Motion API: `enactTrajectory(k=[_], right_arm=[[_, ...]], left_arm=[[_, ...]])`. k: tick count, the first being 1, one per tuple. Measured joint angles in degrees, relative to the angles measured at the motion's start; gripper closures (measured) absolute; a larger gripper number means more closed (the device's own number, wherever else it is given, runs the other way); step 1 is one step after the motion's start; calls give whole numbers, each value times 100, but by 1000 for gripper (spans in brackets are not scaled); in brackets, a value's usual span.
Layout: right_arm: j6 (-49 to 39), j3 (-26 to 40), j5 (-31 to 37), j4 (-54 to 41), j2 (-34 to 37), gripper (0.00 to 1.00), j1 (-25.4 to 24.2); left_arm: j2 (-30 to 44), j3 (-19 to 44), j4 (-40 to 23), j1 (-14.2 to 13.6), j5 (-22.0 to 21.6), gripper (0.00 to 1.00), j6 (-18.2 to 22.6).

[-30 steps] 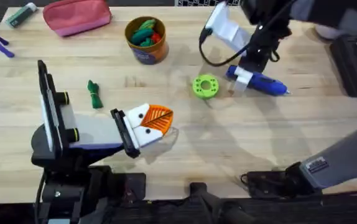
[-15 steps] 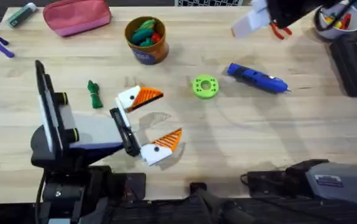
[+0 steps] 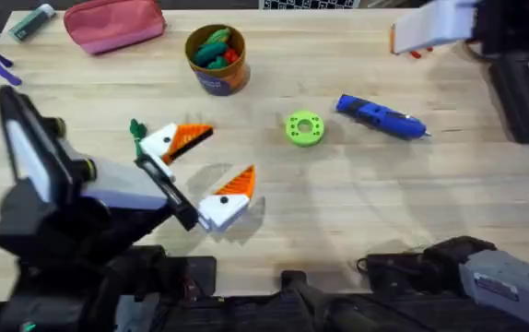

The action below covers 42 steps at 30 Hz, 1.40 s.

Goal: Pick up the gripper from the table and insert it into the empty holder that is missing its gripper. Then pick up a screw, insert it into the mounting hole, and use the screwdriver to tighten it. Finally, clean up the table by picking up the vegetable and placing it into the bucket.

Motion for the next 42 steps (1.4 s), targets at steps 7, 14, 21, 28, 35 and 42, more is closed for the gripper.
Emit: enactTrajectory(k=[7, 14, 21, 28, 35, 42], right_arm=[[280, -1247, 165, 234, -1035, 17, -16], [519, -2321, 165, 436, -1828, 11, -190], [584, -2847, 167, 430, -2353, 11, -480], [586, -2887, 169, 469, -2358, 10, -540], [586, -2887, 169, 469, -2358, 10, -540], [585, -2887, 169, 469, -2358, 13, -540]], left_arm=[[1529, 1327, -733, 0, -592, 15, 463], [3574, 2353, -1527, 0, -1068, 15, 675], [4875, 3157, -1950, 0, -1355, 15, 711], [5483, 4391, -2942, 0, -2223, 15, 717], [5632, 4914, -3193, 0, -2847, 15, 673], [5656, 4914, -3580, 88, -4522, 16, -166]])
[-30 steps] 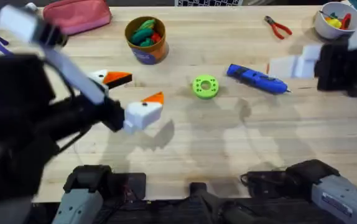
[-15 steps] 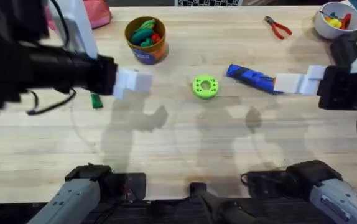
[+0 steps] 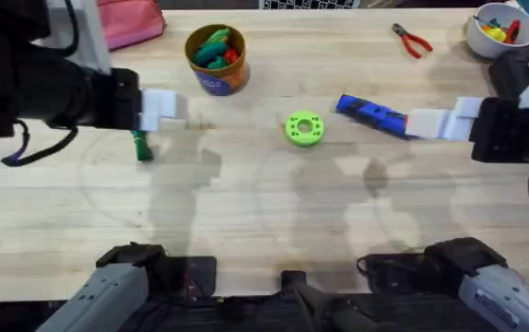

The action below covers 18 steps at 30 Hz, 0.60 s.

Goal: Pick up the gripper from the table and insert it into the empty holder that is missing its gripper. Then pick up a screw, insert it into the mounting hole, and use the screwdriver to tighten it. Finally, clean up the table by picking up the vegetable and placing it into the bucket.

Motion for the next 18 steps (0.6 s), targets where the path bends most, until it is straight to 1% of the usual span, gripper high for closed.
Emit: enactTrajectory(k=[2, 5, 7, 10, 13, 16, 18], right_arm=[[1, 0, 0, 2, 0, 10, 0], [13, 0, 2, 2, 0, 10, 0], [16, 0, 1, 2, 0, 10, 0], [18, 0, 1, 1, 0, 10, 0], [18, 0, 2, 2, 0, 10, 0], [18, 0, 2, 2, 0, 10, 0], [16, 0, 0, 0, 0, 10, 0]], left_arm=[[67, 0, 2, 221, -296, 15, -266], [310, 0, -35, 768, -535, 15, -567], [601, 0, -6, 1142, -553, 16, -689], [1115, 0, 112, 1505, -529, 16, -788], [1747, 0, 368, 1725, -492, 15, -842], [2343, 0, 773, 1815, -488, 15, -880], [2683, 0, 1039, 1827, -463, 15, -934]])
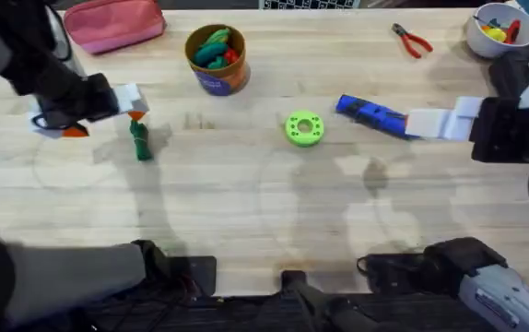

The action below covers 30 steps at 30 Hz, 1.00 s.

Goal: Pick up the gripper from the table and insert it into the empty holder that is missing its gripper. Then pick up a screw, insert it into the mounting hole, and use the screwdriver to tighten it. Finally, clean up the table by picking up the vegetable and placing it into the bucket.

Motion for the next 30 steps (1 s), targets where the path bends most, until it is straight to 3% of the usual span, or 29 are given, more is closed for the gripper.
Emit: enactTrajectory(k=[2, 9, 15, 21, 22, 24, 27, 28, 30], right_arm=[[2, 0, 0, -11, 0, 10, 0], [2, 0, 0, -11, 0, 10, 0], [0, 0, 2, -9, 0, 10, 0], [2, 0, 2, 31, 0, 10, 0], [2, 0, 2, 55, 0, 10, 0], [2, 0, 2, 90, 0, 10, 0], [2, 0, 2, 90, 0, 10, 0], [2, 0, 2, 90, 0, 10, 0], [2, 0, 2, 90, 0, 10, 0]], left_arm=[[653, 27, 364, -2, 287, 16, -157], [1642, 379, 172, -172, 622, 15, -596], [1784, 429, 139, -489, 528, 16, -1032], [1819, 468, 67, -560, 466, 25, -1253], [1820, 468, 60, -557, 475, 92, -1270], [1821, 468, 37, -557, 486, 349, -1275], [1821, 480, -9, -560, 522, 835, -1257], [1819, 490, -23, -559, 513, 955, -1229], [1834, 490, -34, -554, 515, 982, -1229]])
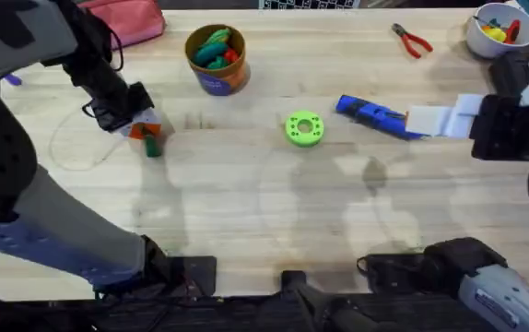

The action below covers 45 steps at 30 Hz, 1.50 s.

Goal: Pick up the gripper from the table and insert it into the empty holder that is missing its gripper. Then pick up a screw, insert it into the mounting hole, and use the screwdriver to tighten it. Finally, clean up the table by picking up the vegetable and placing it into the bucket.

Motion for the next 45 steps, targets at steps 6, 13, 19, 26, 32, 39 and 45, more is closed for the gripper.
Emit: enactTrajectory(k=[6, 13, 19, 26, 32, 39, 45], right_arm=[[0, 0, 0, 0, 0, 10, 0], [0, 0, 0, 0, 0, 10, 0], [0, 0, -2, -2, 0, 10, 0], [0, 0, -2, 0, 0, 10, 0], [0, 0, -2, -2, 0, 10, 0], [0, 0, -2, 0, 0, 10, 0], [0, 0, -2, -1, 0, 11, 0]], left_arm=[[69, 128, -193, 1, 25, 978, 44], [252, 1362, -803, -128, 222, 978, 505], [247, 2753, -1117, -582, 412, 978, 921], [246, 3563, -577, -1304, 947, 978, 1180], [253, 3589, 94, -1942, 1113, 978, 1222], [543, 3600, 242, -2246, 1110, 978, 1198], [1037, 3598, 128, -2268, 1088, 978, 1198]])
